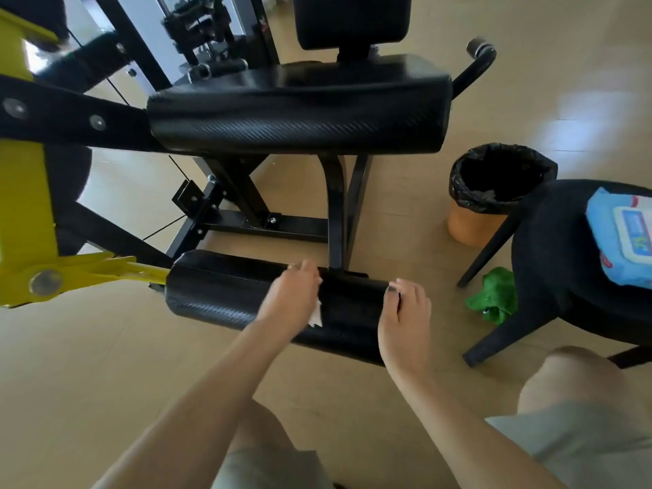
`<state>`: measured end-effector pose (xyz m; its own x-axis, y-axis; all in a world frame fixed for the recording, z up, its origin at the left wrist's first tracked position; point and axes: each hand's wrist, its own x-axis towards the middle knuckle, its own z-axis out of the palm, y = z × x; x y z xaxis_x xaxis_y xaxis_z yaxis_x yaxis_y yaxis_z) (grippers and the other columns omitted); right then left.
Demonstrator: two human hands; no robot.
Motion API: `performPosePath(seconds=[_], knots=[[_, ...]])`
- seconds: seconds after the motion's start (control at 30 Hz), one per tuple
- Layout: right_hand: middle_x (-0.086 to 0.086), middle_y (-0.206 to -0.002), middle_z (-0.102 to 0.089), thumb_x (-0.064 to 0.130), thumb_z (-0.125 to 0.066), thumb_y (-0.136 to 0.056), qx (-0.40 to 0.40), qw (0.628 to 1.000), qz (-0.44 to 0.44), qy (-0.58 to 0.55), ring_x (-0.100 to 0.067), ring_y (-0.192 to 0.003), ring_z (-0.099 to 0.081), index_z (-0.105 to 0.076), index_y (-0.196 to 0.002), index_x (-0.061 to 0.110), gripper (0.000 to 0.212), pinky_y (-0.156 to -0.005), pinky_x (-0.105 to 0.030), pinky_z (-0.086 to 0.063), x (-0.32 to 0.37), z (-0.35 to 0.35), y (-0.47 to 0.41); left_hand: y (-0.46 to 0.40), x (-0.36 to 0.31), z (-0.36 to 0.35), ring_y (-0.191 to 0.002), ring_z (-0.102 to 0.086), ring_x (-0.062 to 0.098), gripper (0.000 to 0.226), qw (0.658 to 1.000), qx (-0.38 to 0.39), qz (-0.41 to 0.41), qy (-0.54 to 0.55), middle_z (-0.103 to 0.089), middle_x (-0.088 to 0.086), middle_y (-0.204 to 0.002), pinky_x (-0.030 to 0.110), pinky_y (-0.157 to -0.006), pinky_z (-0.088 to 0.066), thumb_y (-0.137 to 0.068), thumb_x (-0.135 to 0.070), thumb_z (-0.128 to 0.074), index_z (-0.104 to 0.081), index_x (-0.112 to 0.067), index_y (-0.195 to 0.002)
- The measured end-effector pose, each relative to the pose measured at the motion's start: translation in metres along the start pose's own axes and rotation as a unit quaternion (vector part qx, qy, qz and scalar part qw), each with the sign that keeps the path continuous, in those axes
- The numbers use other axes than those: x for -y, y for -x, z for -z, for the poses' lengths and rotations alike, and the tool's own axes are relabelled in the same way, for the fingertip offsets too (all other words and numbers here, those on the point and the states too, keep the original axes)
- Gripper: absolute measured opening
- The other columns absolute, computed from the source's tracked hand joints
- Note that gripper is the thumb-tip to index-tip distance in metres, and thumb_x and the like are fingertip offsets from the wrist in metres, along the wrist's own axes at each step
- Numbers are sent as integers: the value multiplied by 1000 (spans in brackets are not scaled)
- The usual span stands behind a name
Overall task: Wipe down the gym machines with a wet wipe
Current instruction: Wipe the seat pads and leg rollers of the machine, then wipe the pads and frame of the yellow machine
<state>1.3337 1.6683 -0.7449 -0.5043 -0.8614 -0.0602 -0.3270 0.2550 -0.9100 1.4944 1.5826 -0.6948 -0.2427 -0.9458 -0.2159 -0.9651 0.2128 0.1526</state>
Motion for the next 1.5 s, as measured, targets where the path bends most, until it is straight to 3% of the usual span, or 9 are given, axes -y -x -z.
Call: performPosePath(seconds=[0.1,0.27,0.37,0.47,0.7,0.87,1.13,1.3,1.5], knots=[[-6,-106,-66,34,-37,-106,57,980,-162,-105,-24,-104,-61,-62,-101,18,31,-89,-43,-50,41,33,-19,13,-63,36,-65,-54,3,13,960,121,-25,249,-61,-6,-84,12,-54,-42,-105,-25,-51,-59,-19,-97],[-6,-95,-72,27,-47,-105,143,911,-324,-211,-23,-91,-69,-66,-98,17,22,-96,-43,-53,130,118,-42,18,-137,126,-70,-52,7,14,914,130,-13,384,-61,-3,-84,19,-63,-40,-102,-25,-53,-63,-18,-96],[-12,-83,-69,23,-49,-102,119,915,-333,-193,-25,-78,-68,-68,-91,13,24,-90,-46,-60,182,175,-43,32,-178,185,-79,-55,8,16,886,169,7,432,-64,-1,-93,22,-68,-42,-102,-27,-53,-64,-16,-100],[-16,-104,-70,29,-48,-106,99,914,-339,-200,-29,-98,-71,-65,-98,17,22,-93,-48,-59,236,236,-40,51,-218,243,-79,-58,11,18,844,231,33,482,-65,0,-92,25,-66,-45,-102,-30,-55,-65,-16,-105],[-15,-113,-70,30,-53,-105,1,902,-342,-264,-22,-99,-69,-63,-119,0,34,-70,-29,-57,338,366,-41,76,-330,383,-85,-71,10,24,751,334,107,560,-72,6,-96,24,-77,-55,-103,-33,-54,-67,-13,-102],[-13,-100,-73,29,-55,-104,-37,897,-310,-311,-26,-96,-71,-64,-107,-1,31,-72,-31,-57,375,437,-40,88,-384,437,-106,-68,27,18,850,306,1,429,-70,9,-110,47,-94,-58,-93,-30,-61,-64,-19,-107],[-15,-95,-73,22,-61,-100,-36,878,-282,-385,-28,-90,-73,-60,-109,7,17,-90,-41,-60,400,505,-42,94,-441,467,-102,-69,28,18,877,273,-28,394,-72,12,-109,44,-92,-58,-95,-16,-53,-67,-14,-106],[-16,-99,-69,22,-63,-100,-66,873,-286,-391,-27,-94,-68,-56,-105,8,16,-97,-45,-58,400,523,-49,84,-468,470,-83,-60,19,12,878,274,-47,389,-66,9,-94,30,-69,-47,-95,-20,-54,-64,-14,-96],[-13,-102,-72,12,-65,-97,-126,866,-293,-385,-20,-90,-70,-63,-117,6,20,-77,-31,-60,403,555,-53,68,-501,479,-61,-58,13,21,866,324,-198,326,-63,-2,-73,22,-55,-48,-96,-34,-63,-57,-15,-95]])
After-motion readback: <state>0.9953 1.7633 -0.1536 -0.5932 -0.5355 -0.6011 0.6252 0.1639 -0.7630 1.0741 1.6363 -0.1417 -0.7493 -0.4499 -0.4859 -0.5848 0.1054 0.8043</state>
